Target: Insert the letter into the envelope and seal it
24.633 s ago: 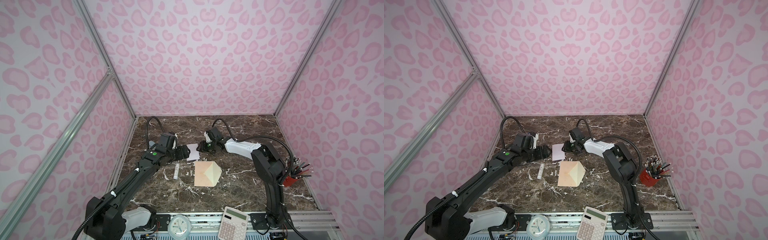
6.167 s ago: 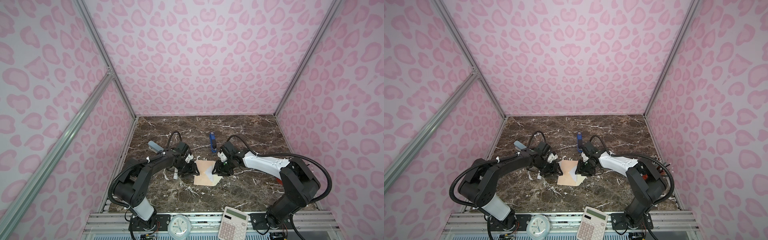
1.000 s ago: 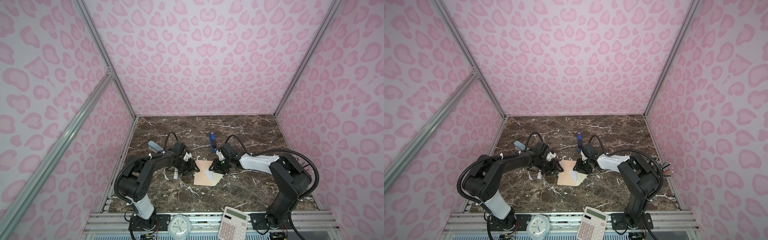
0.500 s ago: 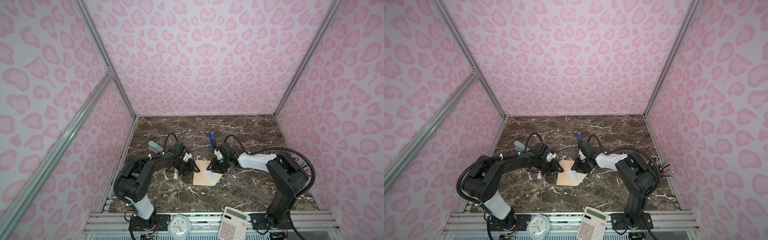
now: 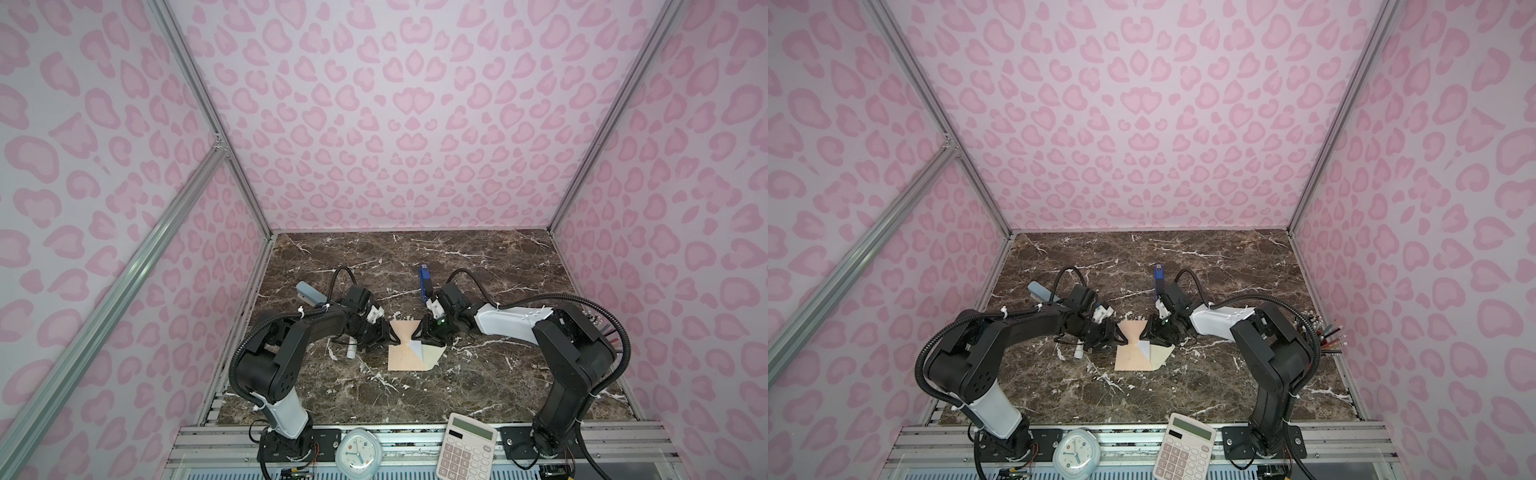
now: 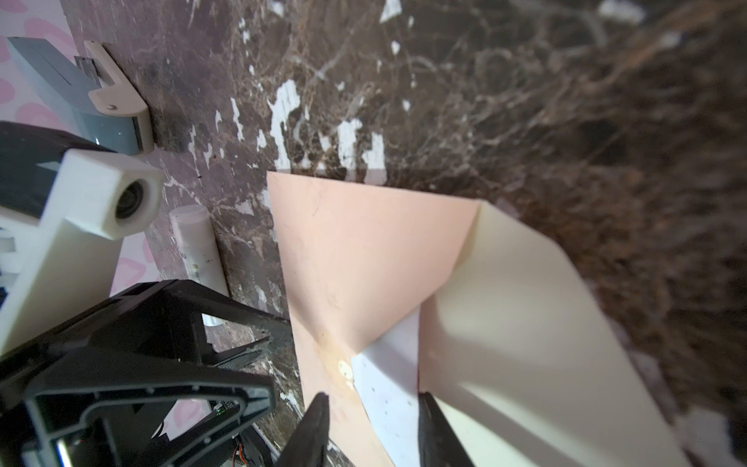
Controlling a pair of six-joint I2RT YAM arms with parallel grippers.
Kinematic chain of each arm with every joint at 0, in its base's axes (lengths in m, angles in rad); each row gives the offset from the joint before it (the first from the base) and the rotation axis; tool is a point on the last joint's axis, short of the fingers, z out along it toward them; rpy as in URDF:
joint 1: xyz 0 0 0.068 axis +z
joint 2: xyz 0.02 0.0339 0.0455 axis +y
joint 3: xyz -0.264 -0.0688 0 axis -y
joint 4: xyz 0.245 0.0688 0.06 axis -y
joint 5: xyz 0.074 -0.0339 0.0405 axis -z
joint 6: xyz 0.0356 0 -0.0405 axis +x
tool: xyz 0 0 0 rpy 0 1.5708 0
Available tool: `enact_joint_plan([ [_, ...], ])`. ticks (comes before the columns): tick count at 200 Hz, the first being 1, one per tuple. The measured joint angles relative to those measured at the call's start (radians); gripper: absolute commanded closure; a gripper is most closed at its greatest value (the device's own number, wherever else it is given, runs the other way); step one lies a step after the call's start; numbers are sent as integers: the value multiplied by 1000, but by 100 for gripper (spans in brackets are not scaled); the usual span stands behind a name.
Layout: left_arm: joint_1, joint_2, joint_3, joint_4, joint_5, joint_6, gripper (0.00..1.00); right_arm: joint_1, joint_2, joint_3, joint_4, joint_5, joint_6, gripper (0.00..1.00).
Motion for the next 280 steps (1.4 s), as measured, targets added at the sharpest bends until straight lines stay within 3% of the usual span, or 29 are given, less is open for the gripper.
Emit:
enact_joint_plan([
  [77, -1, -11, 0, -11, -16, 0, 47, 6, 23, 34, -11, -10, -4, 53],
  [141, -1, -27, 18, -56, -51, 1, 44, 6, -5, 109, -169, 62, -99, 30],
  [169, -1, -54, 49, -80, -71, 4, 42, 6, -40, 110, -239, 100, -124, 26],
  [242, 2, -126, 50, -105, -108, 0, 39, -48, -158, 159, -369, 161, -183, 25],
  [280, 8, -137, 55, -117, -113, 0, 38, -103, -219, 142, -390, 181, -201, 30],
])
